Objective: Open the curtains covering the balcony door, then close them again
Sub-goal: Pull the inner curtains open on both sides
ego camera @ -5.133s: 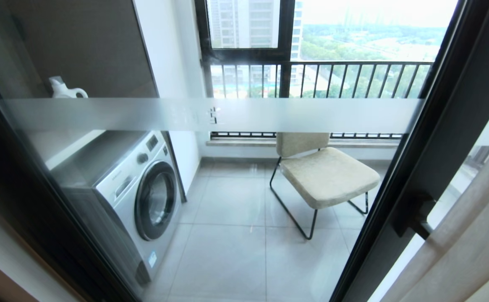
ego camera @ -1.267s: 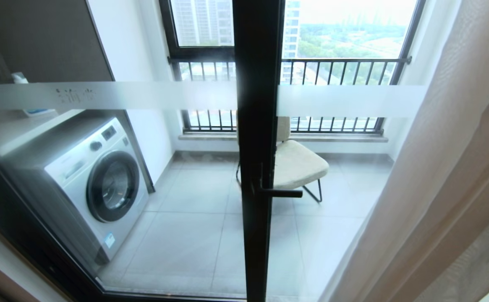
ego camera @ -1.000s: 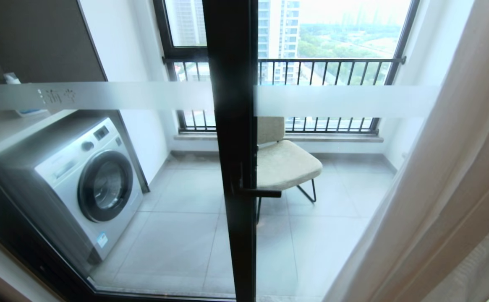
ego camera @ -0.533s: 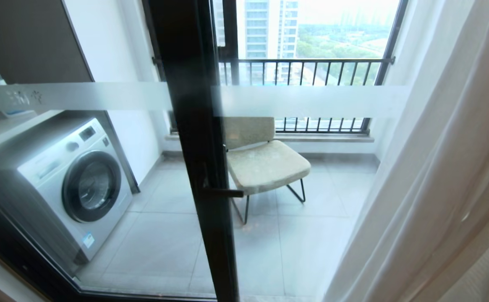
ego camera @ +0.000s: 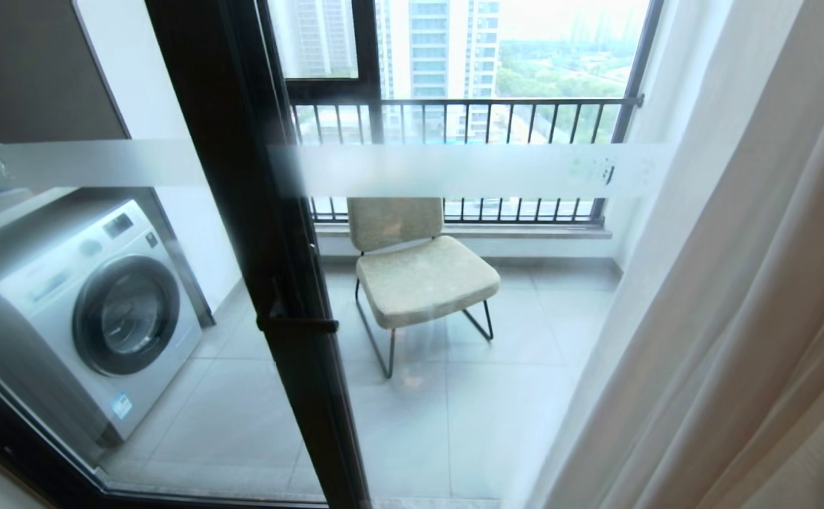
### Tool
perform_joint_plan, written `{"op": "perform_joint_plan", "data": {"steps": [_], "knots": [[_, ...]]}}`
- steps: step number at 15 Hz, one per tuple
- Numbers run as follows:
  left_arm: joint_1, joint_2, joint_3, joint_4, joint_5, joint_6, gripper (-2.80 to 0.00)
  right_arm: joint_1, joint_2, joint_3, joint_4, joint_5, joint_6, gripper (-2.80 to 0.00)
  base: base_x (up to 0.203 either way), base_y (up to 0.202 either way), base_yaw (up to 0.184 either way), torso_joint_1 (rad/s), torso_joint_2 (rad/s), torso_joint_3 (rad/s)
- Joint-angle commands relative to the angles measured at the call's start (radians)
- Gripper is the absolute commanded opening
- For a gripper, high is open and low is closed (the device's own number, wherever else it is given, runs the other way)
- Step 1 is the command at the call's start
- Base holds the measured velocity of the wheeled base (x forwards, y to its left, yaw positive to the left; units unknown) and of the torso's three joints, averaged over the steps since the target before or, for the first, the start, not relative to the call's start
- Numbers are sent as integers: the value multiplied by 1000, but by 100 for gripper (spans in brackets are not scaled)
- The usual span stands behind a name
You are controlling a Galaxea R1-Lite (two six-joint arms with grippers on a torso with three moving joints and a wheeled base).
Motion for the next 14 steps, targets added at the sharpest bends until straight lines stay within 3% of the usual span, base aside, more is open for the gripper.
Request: {"op": "perform_joint_plan", "data": {"steps": [1,14], "knots": [[0,-1,0,0,1,-1,-280,0,2,0,-3,1,-1,-280,0,-193,-3,2,2,2],[0,0,0,0,1,-1,-280,0,2,1,-3,1,-1,-280,0,-191,0,1,4,2]]}}
